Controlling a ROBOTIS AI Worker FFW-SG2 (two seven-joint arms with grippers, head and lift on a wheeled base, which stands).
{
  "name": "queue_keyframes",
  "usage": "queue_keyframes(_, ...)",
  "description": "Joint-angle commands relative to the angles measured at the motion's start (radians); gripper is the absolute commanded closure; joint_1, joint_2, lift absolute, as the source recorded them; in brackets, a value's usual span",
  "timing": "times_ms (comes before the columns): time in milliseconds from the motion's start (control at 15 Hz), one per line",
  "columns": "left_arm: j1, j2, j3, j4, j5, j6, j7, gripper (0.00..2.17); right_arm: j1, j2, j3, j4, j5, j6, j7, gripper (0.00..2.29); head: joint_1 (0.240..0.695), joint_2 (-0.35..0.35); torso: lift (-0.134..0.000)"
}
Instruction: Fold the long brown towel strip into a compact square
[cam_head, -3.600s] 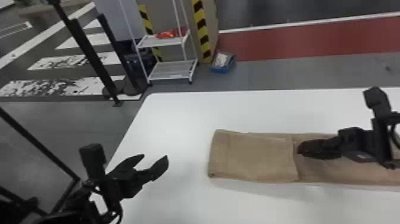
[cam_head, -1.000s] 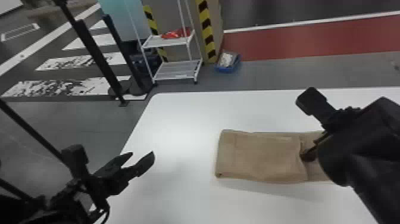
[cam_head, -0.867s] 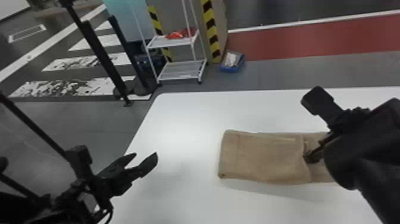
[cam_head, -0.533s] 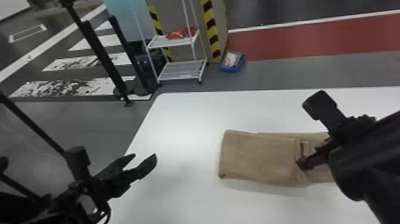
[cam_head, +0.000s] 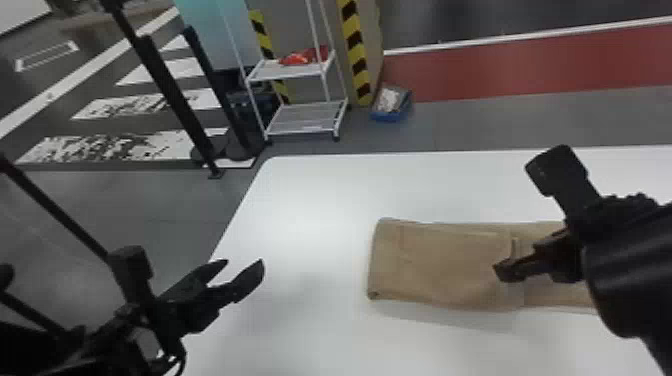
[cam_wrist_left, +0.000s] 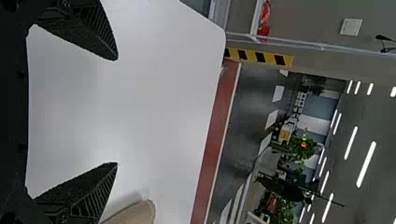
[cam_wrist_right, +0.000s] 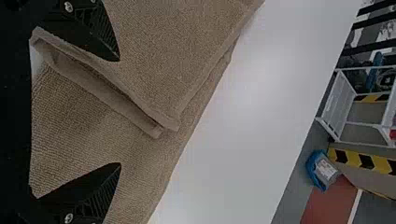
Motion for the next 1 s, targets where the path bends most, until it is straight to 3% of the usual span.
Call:
queue_keyframes(0,0.001,-0.002,-0.008,0.002,-0.004,-0.002,0.0,0.08,0.004,0.002,-0.006,0.013,-0.047,-0.009,-0.015,0.08,0.695,0.35,-0.125)
queue_keyframes(467,0.012,-0.008,-0.009,0.003,-0.008,-0.012,0.006,0.08,0.007,0.002,-0.02,0.157,-0.192,-0.199,-0.066,0.23,0.695,0.35,-0.125)
queue_keyframes(733,0.013,-0.005,-0.014,0.011,-0.011,-0.018,0.011,0.08,0.006,0.002,-0.023,0.148,-0.209,-0.199,-0.067,0.28,0.695,0.35,-0.125)
queue_keyframes(933,0.013,-0.002,-0.021,0.019,-0.013,-0.03,0.014,0.08,0.006,0.002,-0.023,0.139,-0.209,-0.187,-0.067,0.18,0.695,0.35,-0.125)
